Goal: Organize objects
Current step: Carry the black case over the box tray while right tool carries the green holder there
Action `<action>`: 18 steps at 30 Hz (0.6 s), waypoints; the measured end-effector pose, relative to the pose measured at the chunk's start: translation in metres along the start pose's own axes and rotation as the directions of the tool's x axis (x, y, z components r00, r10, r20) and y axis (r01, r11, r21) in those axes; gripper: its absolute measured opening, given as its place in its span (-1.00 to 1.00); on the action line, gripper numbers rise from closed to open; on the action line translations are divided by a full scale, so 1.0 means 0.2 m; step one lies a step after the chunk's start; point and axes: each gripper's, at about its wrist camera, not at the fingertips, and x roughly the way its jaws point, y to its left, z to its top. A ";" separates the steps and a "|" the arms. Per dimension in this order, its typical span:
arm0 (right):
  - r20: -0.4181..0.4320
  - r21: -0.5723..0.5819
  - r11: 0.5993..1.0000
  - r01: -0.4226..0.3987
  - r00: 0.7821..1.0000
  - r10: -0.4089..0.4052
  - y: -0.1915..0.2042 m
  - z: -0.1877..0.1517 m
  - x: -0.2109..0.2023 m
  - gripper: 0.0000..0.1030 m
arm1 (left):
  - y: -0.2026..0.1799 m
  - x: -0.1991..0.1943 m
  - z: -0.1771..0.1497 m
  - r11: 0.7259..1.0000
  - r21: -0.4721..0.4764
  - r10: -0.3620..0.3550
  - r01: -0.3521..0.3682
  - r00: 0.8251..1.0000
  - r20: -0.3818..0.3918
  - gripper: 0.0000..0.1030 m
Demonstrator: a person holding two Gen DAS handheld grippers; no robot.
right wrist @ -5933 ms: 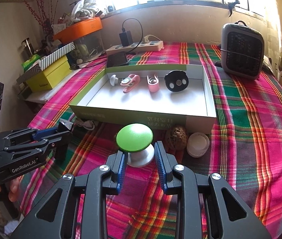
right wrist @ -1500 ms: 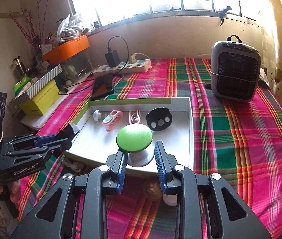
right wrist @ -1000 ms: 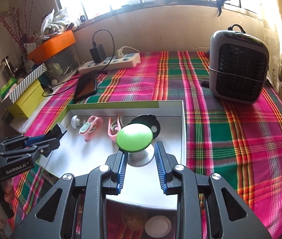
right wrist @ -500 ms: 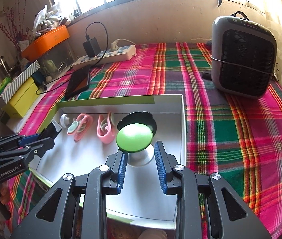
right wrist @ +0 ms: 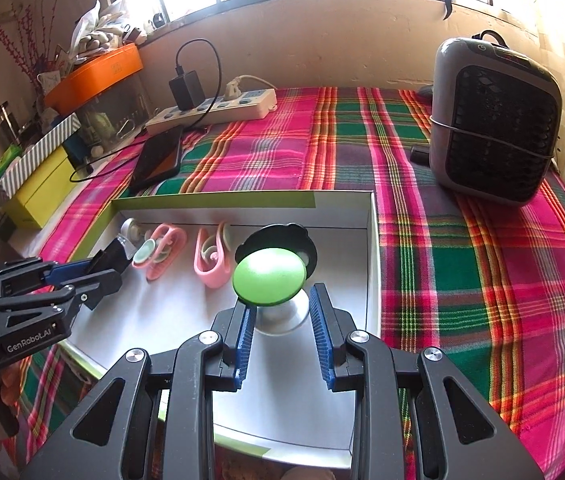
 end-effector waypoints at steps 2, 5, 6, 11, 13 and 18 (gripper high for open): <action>-0.004 -0.016 1.000 0.001 1.000 -0.001 0.01 -0.01 0.00 -0.44 | -0.01 0.02 0.01 1.000 0.002 -0.001 0.001 1.000 -0.004 -0.51; -0.005 -0.021 1.000 0.007 1.000 -0.007 0.02 0.00 0.01 -0.44 | -0.01 0.03 0.02 1.000 0.006 0.010 -0.010 1.000 -0.004 -0.51; -0.006 -0.021 1.000 0.010 1.000 -0.010 0.02 0.01 0.02 -0.44 | -0.01 0.03 0.02 1.000 0.006 0.012 -0.012 1.000 -0.004 -0.51; -0.008 -0.035 0.999 0.020 1.000 -0.020 0.02 0.03 0.04 -0.44 | -0.01 0.04 0.03 1.000 0.011 0.021 -0.021 1.000 -0.007 -0.51; -0.008 -0.038 0.999 0.024 1.000 -0.024 0.02 0.03 0.04 -0.44 | -0.01 0.05 0.03 1.000 0.012 0.024 -0.024 1.000 -0.005 -0.51; -0.006 -0.049 0.998 0.033 0.999 -0.033 0.02 0.05 0.06 -0.44 | -0.02 0.05 0.03 1.000 0.015 0.026 -0.026 1.000 -0.002 -0.51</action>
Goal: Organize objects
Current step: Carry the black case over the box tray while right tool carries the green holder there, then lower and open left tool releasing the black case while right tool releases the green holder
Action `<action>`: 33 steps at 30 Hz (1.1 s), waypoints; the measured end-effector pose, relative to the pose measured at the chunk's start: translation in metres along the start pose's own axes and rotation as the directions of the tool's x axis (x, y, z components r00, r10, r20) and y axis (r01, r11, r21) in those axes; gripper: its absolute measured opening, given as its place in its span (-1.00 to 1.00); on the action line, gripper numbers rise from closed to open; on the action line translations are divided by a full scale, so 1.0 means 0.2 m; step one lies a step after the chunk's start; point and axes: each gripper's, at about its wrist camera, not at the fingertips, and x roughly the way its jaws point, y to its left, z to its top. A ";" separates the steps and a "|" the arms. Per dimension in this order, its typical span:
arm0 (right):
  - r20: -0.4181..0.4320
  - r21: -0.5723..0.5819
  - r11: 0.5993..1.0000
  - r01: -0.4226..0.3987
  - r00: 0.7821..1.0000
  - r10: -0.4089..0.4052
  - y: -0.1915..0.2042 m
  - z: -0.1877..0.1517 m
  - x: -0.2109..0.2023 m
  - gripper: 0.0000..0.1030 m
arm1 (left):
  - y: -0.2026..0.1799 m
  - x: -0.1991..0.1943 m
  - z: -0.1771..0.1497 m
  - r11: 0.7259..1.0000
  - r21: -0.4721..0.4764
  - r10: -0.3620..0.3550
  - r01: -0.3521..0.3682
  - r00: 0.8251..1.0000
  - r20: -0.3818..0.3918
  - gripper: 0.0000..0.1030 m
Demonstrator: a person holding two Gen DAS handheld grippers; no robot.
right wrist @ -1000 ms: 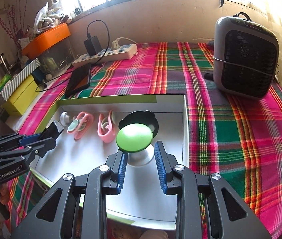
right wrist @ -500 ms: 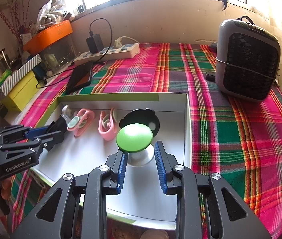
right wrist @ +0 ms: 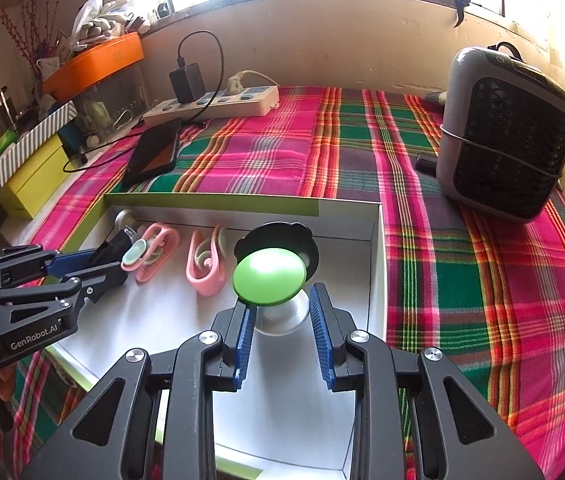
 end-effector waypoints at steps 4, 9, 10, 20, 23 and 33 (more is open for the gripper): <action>0.002 -0.013 1.000 0.011 1.000 -0.011 0.00 0.01 0.02 -0.44 | -0.01 0.01 0.00 1.000 0.011 0.013 -0.013 1.000 0.000 -0.51; 0.006 -0.029 0.999 0.016 1.000 -0.016 0.00 0.03 0.03 -0.44 | -0.01 0.01 0.00 1.000 0.013 0.017 -0.017 1.000 0.002 -0.51; 0.007 -0.034 0.999 0.019 1.000 -0.018 0.00 0.03 0.04 -0.44 | -0.01 0.01 0.00 1.000 0.013 0.018 -0.018 1.000 0.001 -0.51; 0.016 -0.051 0.998 0.030 0.999 -0.029 0.01 0.03 0.04 -0.44 | -0.01 0.02 0.00 1.000 0.015 0.022 -0.022 1.000 0.002 -0.50; 0.017 -0.052 0.998 0.029 0.999 -0.029 0.01 0.02 0.04 -0.44 | -0.02 0.02 0.00 1.000 0.015 0.021 -0.021 1.000 0.001 -0.50; 0.019 -0.056 0.998 0.029 0.999 -0.028 0.02 0.02 0.04 -0.43 | -0.01 0.02 0.01 1.000 0.016 0.022 -0.022 1.000 0.000 -0.50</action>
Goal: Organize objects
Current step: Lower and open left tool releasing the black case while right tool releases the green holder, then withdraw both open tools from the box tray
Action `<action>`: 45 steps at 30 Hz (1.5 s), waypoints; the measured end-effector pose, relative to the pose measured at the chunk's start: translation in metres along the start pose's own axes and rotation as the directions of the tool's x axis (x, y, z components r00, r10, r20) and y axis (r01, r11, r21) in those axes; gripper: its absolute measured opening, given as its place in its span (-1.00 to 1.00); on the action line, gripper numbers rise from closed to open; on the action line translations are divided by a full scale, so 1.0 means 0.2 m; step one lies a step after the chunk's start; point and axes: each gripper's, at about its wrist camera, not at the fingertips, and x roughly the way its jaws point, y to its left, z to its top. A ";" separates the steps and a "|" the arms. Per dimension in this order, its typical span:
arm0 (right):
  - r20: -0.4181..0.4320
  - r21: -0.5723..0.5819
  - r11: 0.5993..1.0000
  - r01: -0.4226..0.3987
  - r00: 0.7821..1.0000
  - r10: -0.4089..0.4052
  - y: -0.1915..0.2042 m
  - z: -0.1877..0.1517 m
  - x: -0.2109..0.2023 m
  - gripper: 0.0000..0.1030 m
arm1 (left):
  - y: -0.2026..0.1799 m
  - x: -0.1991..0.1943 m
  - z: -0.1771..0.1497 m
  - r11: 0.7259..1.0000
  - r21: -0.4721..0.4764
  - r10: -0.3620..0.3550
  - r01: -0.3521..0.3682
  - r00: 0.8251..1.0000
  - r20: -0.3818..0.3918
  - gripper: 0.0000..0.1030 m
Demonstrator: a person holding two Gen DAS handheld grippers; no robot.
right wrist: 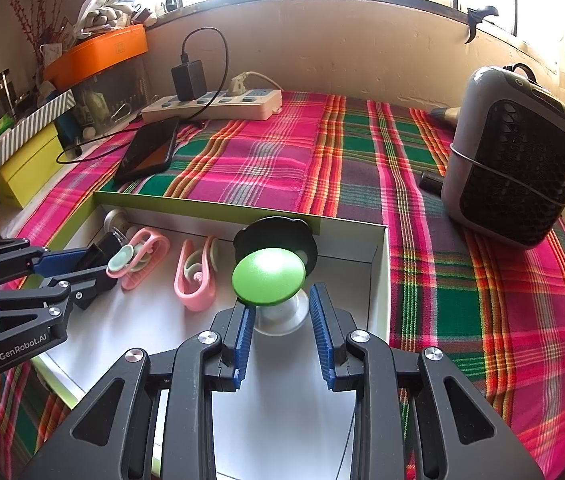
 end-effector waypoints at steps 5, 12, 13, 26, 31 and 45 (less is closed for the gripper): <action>0.003 0.005 1.000 -0.015 1.000 0.015 0.00 0.00 0.00 -0.39 | 0.00 0.00 0.00 1.000 0.000 0.000 0.000 1.000 0.003 -0.50; 0.002 0.005 1.000 -0.011 1.000 0.011 0.00 0.00 -0.01 -0.32 | 0.00 0.00 0.00 1.000 -0.004 -0.006 0.006 1.000 0.006 -0.50; 0.002 0.007 1.000 -0.011 1.000 0.011 0.00 0.00 -0.01 -0.32 | 0.01 0.00 0.00 1.000 -0.008 -0.009 0.009 1.000 0.008 -0.50; 0.014 0.031 0.999 -0.032 0.999 0.032 0.01 -0.01 -0.03 -0.09 | 0.03 -0.06 -0.02 0.998 -0.050 -0.036 0.037 0.999 0.021 -0.33; 0.022 0.070 0.997 -0.038 0.999 0.037 -0.01 -0.02 -0.06 -0.07 | 0.04 -0.10 -0.04 0.998 -0.064 -0.026 0.028 0.999 0.036 -0.31; 0.068 0.072 0.997 -0.029 0.997 0.024 0.04 -0.07 -0.23 -0.07 | 0.01 -0.27 -0.13 0.997 -0.074 -0.020 0.026 0.996 0.084 -0.30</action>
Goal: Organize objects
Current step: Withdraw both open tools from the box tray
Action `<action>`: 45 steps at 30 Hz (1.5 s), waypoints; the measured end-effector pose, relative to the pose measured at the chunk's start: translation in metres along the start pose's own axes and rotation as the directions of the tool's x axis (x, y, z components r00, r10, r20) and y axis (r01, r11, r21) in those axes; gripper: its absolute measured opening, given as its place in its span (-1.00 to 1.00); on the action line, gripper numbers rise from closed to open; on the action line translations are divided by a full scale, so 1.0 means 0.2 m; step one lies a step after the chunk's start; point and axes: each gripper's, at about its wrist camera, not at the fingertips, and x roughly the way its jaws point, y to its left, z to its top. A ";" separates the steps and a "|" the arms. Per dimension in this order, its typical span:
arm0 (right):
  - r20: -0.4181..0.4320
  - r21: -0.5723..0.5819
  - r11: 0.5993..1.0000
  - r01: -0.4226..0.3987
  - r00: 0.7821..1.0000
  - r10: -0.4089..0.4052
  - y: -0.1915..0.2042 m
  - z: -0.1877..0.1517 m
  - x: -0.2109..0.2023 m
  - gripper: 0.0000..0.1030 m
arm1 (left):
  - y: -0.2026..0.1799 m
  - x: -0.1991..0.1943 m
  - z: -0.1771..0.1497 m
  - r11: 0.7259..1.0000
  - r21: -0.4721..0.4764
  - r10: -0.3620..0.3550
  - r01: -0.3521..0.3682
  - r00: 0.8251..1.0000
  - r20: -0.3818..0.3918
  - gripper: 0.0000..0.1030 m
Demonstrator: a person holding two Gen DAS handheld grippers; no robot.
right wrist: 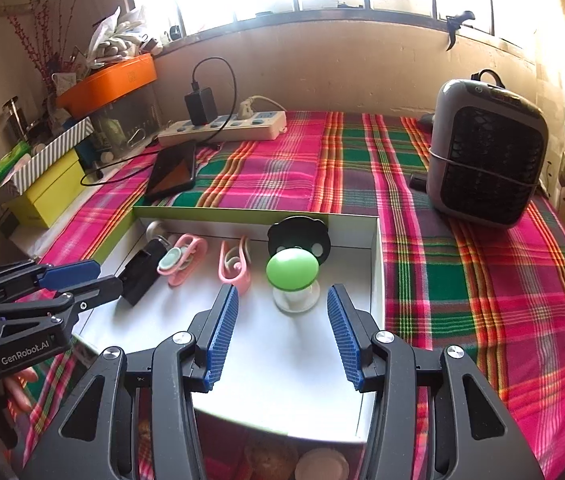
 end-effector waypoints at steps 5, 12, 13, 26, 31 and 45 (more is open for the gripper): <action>0.021 0.023 1.000 -0.005 1.000 0.004 0.01 -0.03 -0.08 -0.07 | 0.00 -0.09 -0.04 1.000 -0.004 -0.002 0.002 1.000 0.031 -0.30; 0.046 0.038 0.999 -0.017 0.999 0.015 0.05 -0.09 -0.19 -0.07 | -0.01 -0.20 -0.11 1.000 -0.012 -0.009 0.010 0.998 0.060 -0.30; 0.048 0.035 0.999 -0.016 0.999 0.014 0.06 -0.10 -0.21 -0.07 | -0.02 -0.20 -0.12 1.000 -0.008 -0.010 0.011 0.998 0.062 -0.30; 0.050 0.009 1.000 -0.029 0.998 0.028 0.14 -0.25 -0.30 -0.07 | -0.05 -0.27 -0.26 1.000 0.008 0.010 -0.011 0.997 0.076 -0.30; 0.043 0.013 0.999 -0.044 0.998 0.043 0.15 -0.29 -0.30 -0.07 | -0.04 -0.29 -0.32 1.000 -0.001 -0.015 0.016 0.997 0.081 -0.30; 0.005 0.009 0.998 -0.062 0.998 0.062 0.19 -0.38 -0.26 -0.07 | 0.08 -0.25 -0.46 0.998 -0.045 -0.047 0.049 0.998 0.037 -0.30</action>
